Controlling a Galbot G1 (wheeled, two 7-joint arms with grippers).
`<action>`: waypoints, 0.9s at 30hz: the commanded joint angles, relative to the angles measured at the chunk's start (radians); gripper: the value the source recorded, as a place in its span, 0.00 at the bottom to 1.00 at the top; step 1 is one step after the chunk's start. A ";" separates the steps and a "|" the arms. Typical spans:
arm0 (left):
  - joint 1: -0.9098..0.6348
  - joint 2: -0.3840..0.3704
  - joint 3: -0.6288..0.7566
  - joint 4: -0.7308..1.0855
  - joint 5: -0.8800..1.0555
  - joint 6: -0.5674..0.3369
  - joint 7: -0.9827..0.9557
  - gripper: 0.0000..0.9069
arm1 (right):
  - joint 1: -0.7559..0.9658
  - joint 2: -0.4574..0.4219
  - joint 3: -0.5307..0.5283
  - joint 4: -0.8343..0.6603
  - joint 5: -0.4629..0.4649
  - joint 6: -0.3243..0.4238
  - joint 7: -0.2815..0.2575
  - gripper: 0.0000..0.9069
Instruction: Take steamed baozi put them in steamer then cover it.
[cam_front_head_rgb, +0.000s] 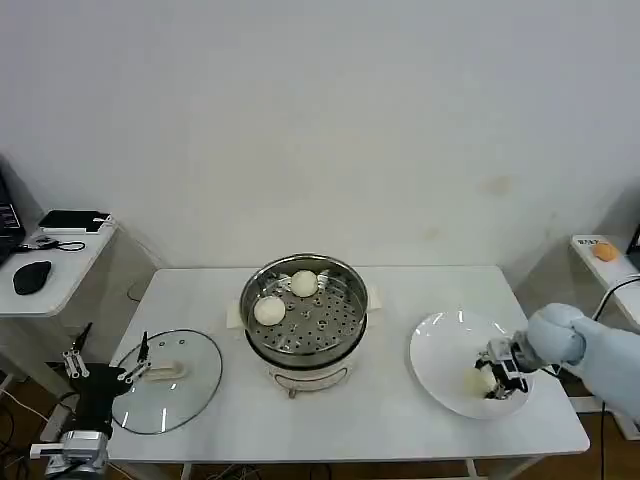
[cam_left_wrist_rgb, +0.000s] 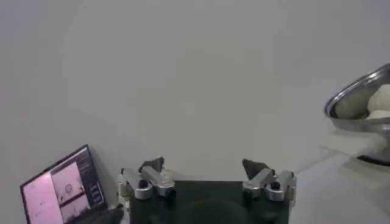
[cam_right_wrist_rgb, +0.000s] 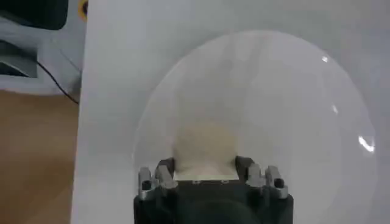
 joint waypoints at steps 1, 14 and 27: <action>0.000 0.002 -0.002 -0.001 -0.001 -0.001 0.000 1.00 | 0.140 0.004 0.012 -0.014 0.042 0.032 -0.053 0.73; -0.003 0.022 -0.011 -0.001 -0.011 -0.001 0.000 1.00 | 0.543 0.158 -0.074 -0.088 0.199 0.017 -0.050 0.73; -0.005 0.012 -0.019 0.006 -0.006 0.000 -0.001 1.00 | 0.696 0.572 -0.266 -0.099 0.251 -0.029 -0.023 0.73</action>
